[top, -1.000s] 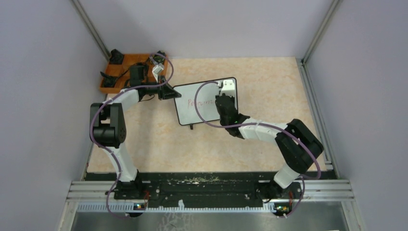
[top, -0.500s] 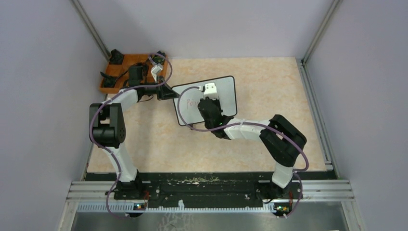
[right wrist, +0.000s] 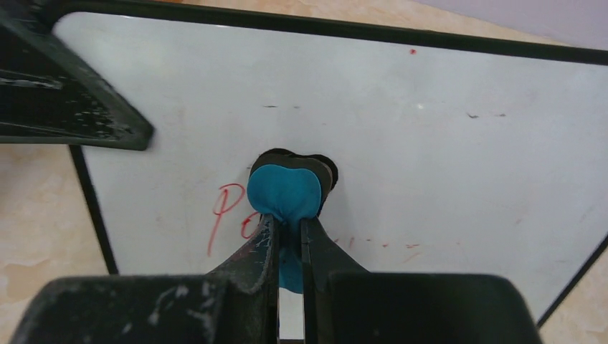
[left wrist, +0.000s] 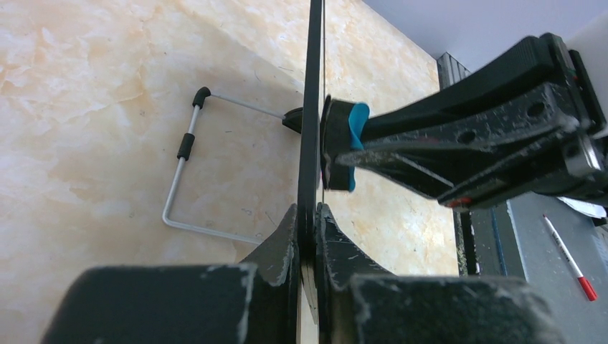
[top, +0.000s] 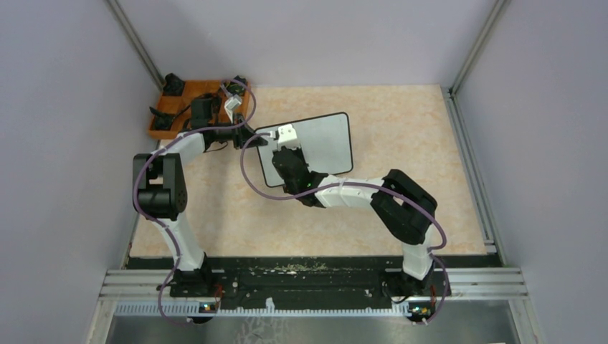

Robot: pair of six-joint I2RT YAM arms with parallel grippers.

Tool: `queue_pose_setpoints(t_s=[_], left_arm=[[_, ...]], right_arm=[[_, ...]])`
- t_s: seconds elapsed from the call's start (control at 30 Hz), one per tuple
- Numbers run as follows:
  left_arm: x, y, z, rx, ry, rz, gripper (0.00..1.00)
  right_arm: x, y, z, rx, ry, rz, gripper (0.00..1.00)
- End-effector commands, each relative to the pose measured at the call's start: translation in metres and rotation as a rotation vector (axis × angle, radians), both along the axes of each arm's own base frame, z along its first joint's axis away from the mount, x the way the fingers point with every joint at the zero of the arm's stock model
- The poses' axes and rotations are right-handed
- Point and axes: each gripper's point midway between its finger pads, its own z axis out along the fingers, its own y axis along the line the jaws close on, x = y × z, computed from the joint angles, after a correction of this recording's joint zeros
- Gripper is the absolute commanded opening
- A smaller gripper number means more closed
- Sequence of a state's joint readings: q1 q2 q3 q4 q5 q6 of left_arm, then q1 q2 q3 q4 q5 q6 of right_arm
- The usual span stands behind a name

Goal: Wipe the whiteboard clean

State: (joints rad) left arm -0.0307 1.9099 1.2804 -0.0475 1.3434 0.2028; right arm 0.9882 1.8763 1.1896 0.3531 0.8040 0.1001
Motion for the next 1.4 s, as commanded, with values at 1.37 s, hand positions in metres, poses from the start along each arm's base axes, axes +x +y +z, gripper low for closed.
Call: queue_pose_setpoints(t_s=[1.37], left_arm=[[-0.003, -0.009, -0.028, 0.068, -0.053, -0.012, 0.00]], right_arm=[[0.009, -0.134, 0.000, 0.030, 0.001, -0.224, 0.00]])
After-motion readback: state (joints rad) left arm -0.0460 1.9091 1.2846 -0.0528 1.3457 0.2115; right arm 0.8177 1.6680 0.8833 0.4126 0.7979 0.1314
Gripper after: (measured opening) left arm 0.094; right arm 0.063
